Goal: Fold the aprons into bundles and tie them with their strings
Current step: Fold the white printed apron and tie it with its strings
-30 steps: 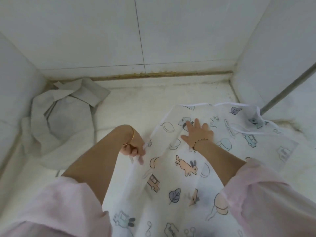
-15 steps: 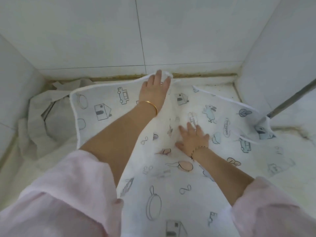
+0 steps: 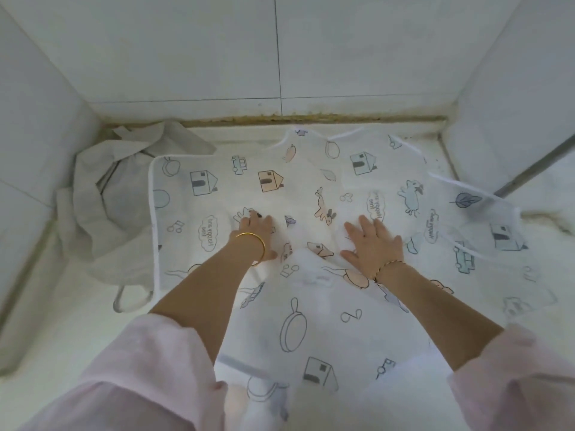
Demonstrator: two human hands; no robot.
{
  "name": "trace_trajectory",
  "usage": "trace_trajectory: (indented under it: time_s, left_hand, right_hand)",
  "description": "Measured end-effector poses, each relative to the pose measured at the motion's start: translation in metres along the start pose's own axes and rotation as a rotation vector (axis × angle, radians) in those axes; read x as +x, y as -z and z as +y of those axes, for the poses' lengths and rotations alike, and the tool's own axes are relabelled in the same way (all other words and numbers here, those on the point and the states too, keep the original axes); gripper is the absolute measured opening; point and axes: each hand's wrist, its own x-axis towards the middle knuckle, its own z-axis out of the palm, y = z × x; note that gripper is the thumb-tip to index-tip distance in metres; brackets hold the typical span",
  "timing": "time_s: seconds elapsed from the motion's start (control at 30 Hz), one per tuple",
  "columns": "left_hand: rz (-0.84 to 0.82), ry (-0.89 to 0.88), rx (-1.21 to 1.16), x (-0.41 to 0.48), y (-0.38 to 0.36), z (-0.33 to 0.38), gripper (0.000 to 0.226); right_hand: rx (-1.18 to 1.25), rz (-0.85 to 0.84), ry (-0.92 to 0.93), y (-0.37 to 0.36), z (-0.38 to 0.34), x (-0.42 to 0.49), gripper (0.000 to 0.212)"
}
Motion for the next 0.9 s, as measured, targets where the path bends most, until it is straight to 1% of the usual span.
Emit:
trace_trajectory:
  time_s: [0.07,0.13,0.23,0.27,0.33,0.4,0.43,0.5,0.53,0.6,0.67,0.7,0.73,0.77,0.8,0.83,0.87,0.9]
  left_hand:
    - [0.031,-0.013,0.017,0.001,0.001,-0.010,0.084]
    - [0.033,-0.037,-0.003,0.001,0.003,-0.018,0.085]
    - [0.047,-0.079,-0.016,0.000,0.008,-0.019,0.083]
    - [0.073,-0.095,0.004,-0.002,0.008,-0.014,0.082]
    - [0.133,-0.125,0.036,-0.010,0.010,-0.006,0.079]
    - [0.174,-0.156,-0.042,-0.019,0.007,0.000,0.070]
    - [0.193,-0.171,-0.113,-0.024,0.007,0.003,0.061]
    - [0.212,-0.199,-0.251,-0.040,0.009,0.004,0.038]
    - [0.192,-0.193,-0.305,-0.048,0.013,0.002,0.029]
    - [0.056,-0.139,-0.354,-0.071,0.019,-0.003,0.026]
    - [-0.133,-0.060,-0.278,-0.095,0.022,-0.015,0.028]
    - [-0.205,-0.014,-0.202,-0.110,0.020,-0.020,0.033]
    - [-0.261,0.032,-0.116,-0.126,0.015,-0.027,0.044]
    - [-0.289,0.057,-0.024,-0.138,0.010,-0.033,0.055]
    - [-0.296,0.067,0.053,-0.151,0.003,-0.039,0.059]
    - [-0.285,0.068,0.104,-0.165,-0.006,-0.043,0.059]
    - [-0.270,0.071,0.105,-0.170,-0.014,-0.048,0.057]
    - [-0.235,0.062,0.054,-0.176,-0.026,-0.053,0.052]
  right_hand:
    - [0.032,-0.067,-0.097,-0.002,0.013,-0.010,0.065]
    - [0.037,-0.099,-0.185,-0.007,0.030,-0.022,0.067]
    - [0.059,-0.113,-0.279,-0.007,0.047,-0.039,0.069]
    - [0.074,-0.087,-0.295,-0.004,0.048,-0.044,0.068]
    - [0.091,0.054,-0.237,0.006,0.038,-0.053,0.064]
    - [0.166,0.261,-0.089,0.015,0.019,-0.066,0.055]
    - [0.243,0.332,-0.028,0.020,0.008,-0.074,0.049]
    - [0.379,0.416,0.091,0.030,-0.017,-0.095,0.035]
    - [0.399,0.429,0.155,0.033,-0.029,-0.105,0.029]
    - [0.393,0.409,0.278,0.033,-0.050,-0.124,0.024]
    - [0.394,0.377,0.335,0.028,-0.062,-0.140,0.024]
    - [0.396,0.365,0.344,0.025,-0.066,-0.148,0.024]
    - [0.394,0.352,0.347,0.021,-0.069,-0.158,0.024]
    - [0.389,0.340,0.345,0.018,-0.070,-0.164,0.025]
    - [0.385,0.323,0.344,0.014,-0.071,-0.173,0.026]
    - [0.383,0.310,0.342,0.010,-0.072,-0.182,0.027]
    - [0.388,0.289,0.336,0.009,-0.073,-0.186,0.028]
    - [0.399,0.268,0.331,0.006,-0.074,-0.194,0.030]
